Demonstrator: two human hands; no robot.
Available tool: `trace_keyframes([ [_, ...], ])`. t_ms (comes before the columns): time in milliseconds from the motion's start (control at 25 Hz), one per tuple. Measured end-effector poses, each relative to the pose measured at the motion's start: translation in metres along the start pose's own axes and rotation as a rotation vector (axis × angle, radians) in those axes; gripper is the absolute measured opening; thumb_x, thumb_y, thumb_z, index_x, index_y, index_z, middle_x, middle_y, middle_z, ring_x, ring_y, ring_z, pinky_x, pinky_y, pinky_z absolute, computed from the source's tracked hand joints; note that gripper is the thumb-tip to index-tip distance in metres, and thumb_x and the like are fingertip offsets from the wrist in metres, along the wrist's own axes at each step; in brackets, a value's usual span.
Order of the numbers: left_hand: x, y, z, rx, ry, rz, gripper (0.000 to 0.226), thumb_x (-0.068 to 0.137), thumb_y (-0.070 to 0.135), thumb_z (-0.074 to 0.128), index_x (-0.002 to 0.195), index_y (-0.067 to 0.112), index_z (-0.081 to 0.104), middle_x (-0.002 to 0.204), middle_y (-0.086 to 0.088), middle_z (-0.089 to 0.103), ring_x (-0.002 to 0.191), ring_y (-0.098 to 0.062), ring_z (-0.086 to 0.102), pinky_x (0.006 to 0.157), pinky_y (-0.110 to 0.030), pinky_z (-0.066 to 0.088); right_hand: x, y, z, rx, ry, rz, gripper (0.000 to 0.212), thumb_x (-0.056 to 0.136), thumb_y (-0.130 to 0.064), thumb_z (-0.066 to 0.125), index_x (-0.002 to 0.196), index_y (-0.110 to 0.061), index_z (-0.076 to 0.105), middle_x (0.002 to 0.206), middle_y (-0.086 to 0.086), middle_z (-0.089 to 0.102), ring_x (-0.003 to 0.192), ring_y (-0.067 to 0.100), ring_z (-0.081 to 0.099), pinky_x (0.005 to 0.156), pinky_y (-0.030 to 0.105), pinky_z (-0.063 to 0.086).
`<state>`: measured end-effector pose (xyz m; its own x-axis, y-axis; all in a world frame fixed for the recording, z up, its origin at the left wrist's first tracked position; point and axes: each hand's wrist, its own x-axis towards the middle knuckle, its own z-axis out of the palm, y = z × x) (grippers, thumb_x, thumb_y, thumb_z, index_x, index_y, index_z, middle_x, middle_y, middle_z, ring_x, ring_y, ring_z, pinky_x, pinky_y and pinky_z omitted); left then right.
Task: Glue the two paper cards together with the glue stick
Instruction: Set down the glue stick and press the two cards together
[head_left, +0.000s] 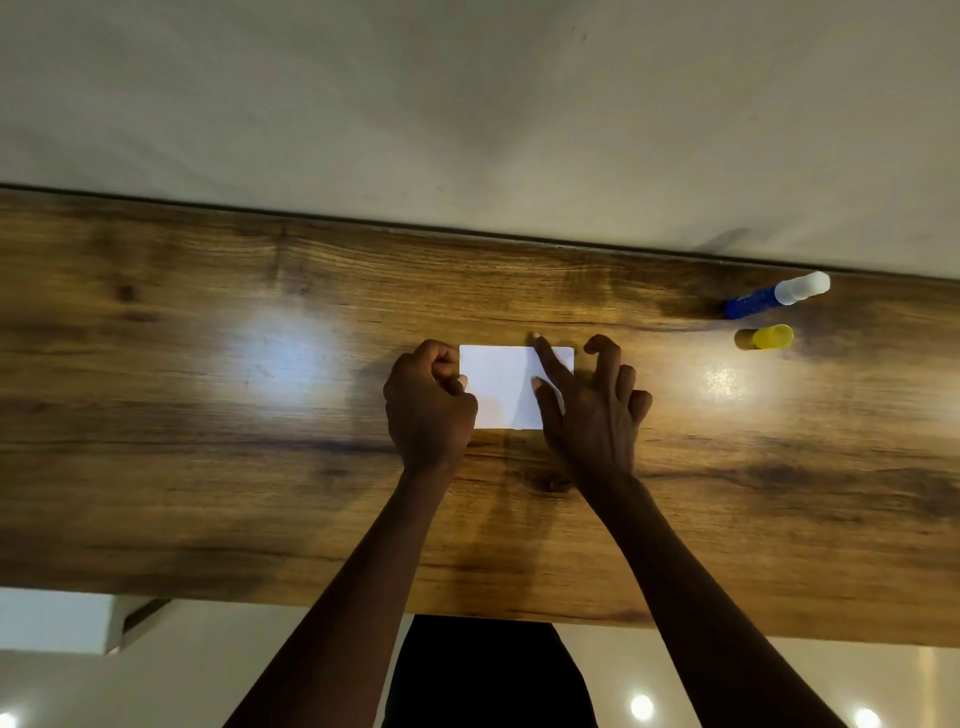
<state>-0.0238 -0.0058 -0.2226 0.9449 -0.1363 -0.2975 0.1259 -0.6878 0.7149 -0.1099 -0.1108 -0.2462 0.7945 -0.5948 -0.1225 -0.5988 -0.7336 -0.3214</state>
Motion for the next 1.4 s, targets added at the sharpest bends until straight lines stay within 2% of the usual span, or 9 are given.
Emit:
trace_keyframes([
  [160,-0.003,-0.002,0.004,0.087,-0.030,0.159,0.038,0.077,-0.012,0.056,0.109,0.005,0.063,0.109,-0.018,0.061,0.100,-0.027,0.059,0.080,-0.023,0.048,0.000,-0.014,0.008,-0.035,0.103,-0.149,0.068,0.067,-0.011,0.070,0.126,-0.031,0.043,0.115,0.006,0.027,0.092,0.026,0.028,0.068,0.046,0.044],
  [240,-0.005,-0.003,0.004,0.115,-0.036,0.214,0.033,0.079,-0.011,0.055,0.108,0.003,0.064,0.106,-0.018,0.062,0.099,-0.028,0.059,0.078,-0.019,0.046,-0.003,-0.022,0.012,-0.090,0.106,-0.227,0.068,0.063,-0.008,0.070,0.124,-0.030,0.048,0.114,0.007,0.029,0.090,0.024,0.030,0.066,0.040,0.045],
  [440,-0.009,-0.006,0.002,0.232,-0.068,0.257,0.032,0.082,-0.006,0.054,0.111,0.005,0.063,0.105,-0.015,0.061,0.096,-0.028,0.059,0.074,-0.021,0.041,-0.008,-0.022,0.008,-0.163,0.104,-0.136,0.045,0.076,-0.033,0.042,0.121,-0.033,0.049,0.112,0.008,0.033,0.081,0.026,0.057,0.061,0.034,0.044],
  [760,-0.017,-0.005,0.004,0.360,-0.096,0.304,0.033,0.081,0.008,0.064,0.114,0.004,0.061,0.103,-0.016,0.062,0.091,-0.030,0.060,0.071,-0.038,0.053,-0.013,0.008,-0.003,-0.114,0.087,0.029,0.048,0.083,-0.046,0.037,0.127,-0.028,0.041,0.117,0.005,0.025,0.096,0.033,0.048,0.072,0.045,0.042],
  [960,-0.020,-0.004,0.001,0.477,-0.110,0.355,0.031,0.073,0.012,0.073,0.099,-0.004,0.066,0.097,-0.018,0.066,0.088,-0.035,0.062,0.070,-0.040,0.051,-0.007,0.001,-0.002,0.014,0.072,0.058,0.048,0.080,-0.025,0.057,0.126,-0.026,0.046,0.116,0.001,0.020,0.102,0.036,0.041,0.076,0.049,0.037],
  [1080,-0.020,-0.003,0.000,0.495,-0.141,0.398,0.030,0.064,0.011,0.080,0.087,-0.004,0.068,0.087,-0.018,0.066,0.079,-0.035,0.063,0.065,-0.039,0.052,-0.001,-0.002,0.003,0.014,0.112,0.005,0.067,0.063,-0.006,0.075,0.122,-0.025,0.050,0.116,0.002,0.023,0.098,0.028,0.028,0.072,0.049,0.039],
  [1160,-0.018,-0.003,0.001,0.444,-0.181,0.467,0.035,0.062,0.007,0.080,0.093,-0.002,0.068,0.087,-0.018,0.066,0.079,-0.035,0.065,0.065,-0.038,0.054,0.003,-0.003,0.006,-0.004,0.100,-0.061,0.078,0.053,0.001,0.079,0.119,-0.029,0.053,0.116,0.003,0.025,0.094,0.025,0.026,0.070,0.047,0.041],
  [1280,-0.016,-0.001,0.002,0.385,-0.258,0.471,0.045,0.072,0.004,0.071,0.116,0.004,0.059,0.102,-0.015,0.062,0.094,-0.030,0.061,0.072,-0.032,0.051,0.008,-0.001,0.007,0.047,0.052,-0.159,0.076,0.057,0.013,0.067,0.117,-0.032,0.056,0.117,0.000,0.022,0.097,0.025,0.025,0.071,0.046,0.037],
  [1400,-0.017,-0.002,0.004,0.364,-0.283,0.484,0.049,0.074,0.002,0.069,0.121,0.007,0.056,0.103,-0.014,0.062,0.095,-0.029,0.061,0.072,-0.030,0.050,0.008,0.000,0.005,0.042,0.132,-0.132,0.071,0.055,0.012,0.070,0.111,-0.030,0.060,0.114,0.002,0.026,0.096,0.024,0.027,0.068,0.044,0.036],
])
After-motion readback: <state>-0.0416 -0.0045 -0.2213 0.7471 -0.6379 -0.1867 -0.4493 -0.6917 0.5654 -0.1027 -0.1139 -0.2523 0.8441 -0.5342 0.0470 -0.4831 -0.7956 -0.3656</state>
